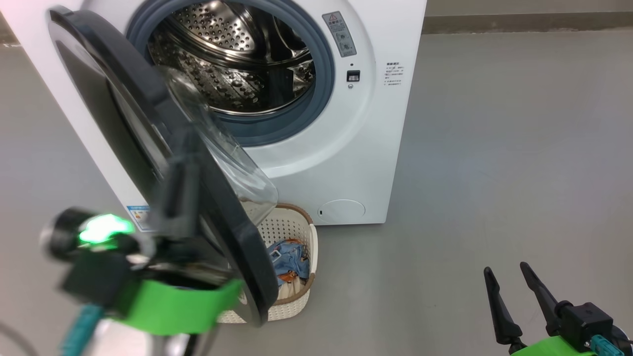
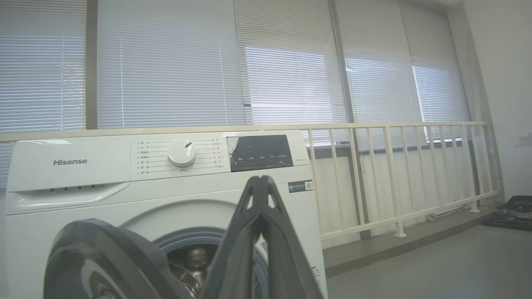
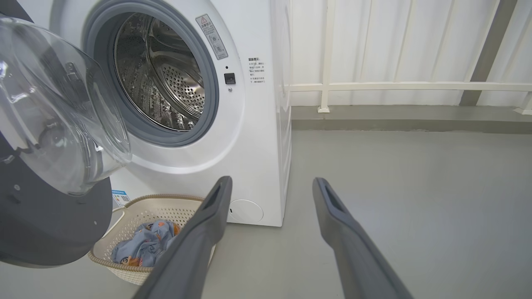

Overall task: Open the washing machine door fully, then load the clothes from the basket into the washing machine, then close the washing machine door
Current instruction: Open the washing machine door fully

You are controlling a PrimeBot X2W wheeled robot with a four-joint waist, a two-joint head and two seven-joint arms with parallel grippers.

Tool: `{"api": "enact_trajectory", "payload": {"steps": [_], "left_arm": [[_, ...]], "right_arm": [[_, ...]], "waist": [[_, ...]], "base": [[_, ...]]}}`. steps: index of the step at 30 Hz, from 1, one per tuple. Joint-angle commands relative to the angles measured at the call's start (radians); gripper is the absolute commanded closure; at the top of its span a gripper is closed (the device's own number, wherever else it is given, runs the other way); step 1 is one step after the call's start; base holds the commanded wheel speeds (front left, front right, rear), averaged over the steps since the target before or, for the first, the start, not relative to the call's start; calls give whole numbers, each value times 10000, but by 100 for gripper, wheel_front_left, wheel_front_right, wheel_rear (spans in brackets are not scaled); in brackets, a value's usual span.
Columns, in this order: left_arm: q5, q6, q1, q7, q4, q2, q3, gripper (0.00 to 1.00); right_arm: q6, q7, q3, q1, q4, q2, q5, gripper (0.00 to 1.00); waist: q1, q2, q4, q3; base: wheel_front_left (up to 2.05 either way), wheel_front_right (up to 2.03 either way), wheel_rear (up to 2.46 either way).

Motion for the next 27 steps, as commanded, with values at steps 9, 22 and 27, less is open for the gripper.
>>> {"api": "enact_trajectory", "payload": {"steps": [9, 22, 27], "left_arm": [[-482, -120, -1327, 680, -397, 24, -3439, 100], [-908, 218, -334, 849, 1024, 52, -4959, 100], [-890, 396, -77, 842, 1495, 106, -5015, 100]], "right_arm": [[14, -122, 241, -258, -139, 72, -231, 0], [14, -122, 132, -248, -69, 84, -301, 0], [14, -122, 167, -297, -42, 71, -297, 0]], "waist": [[1, 0, -138, 60], [1, 0, 63, 212], [1, 0, 229, 240]], "base": [[0, 0, 0], [0, 0, 0], [0, 0, 0]]}}
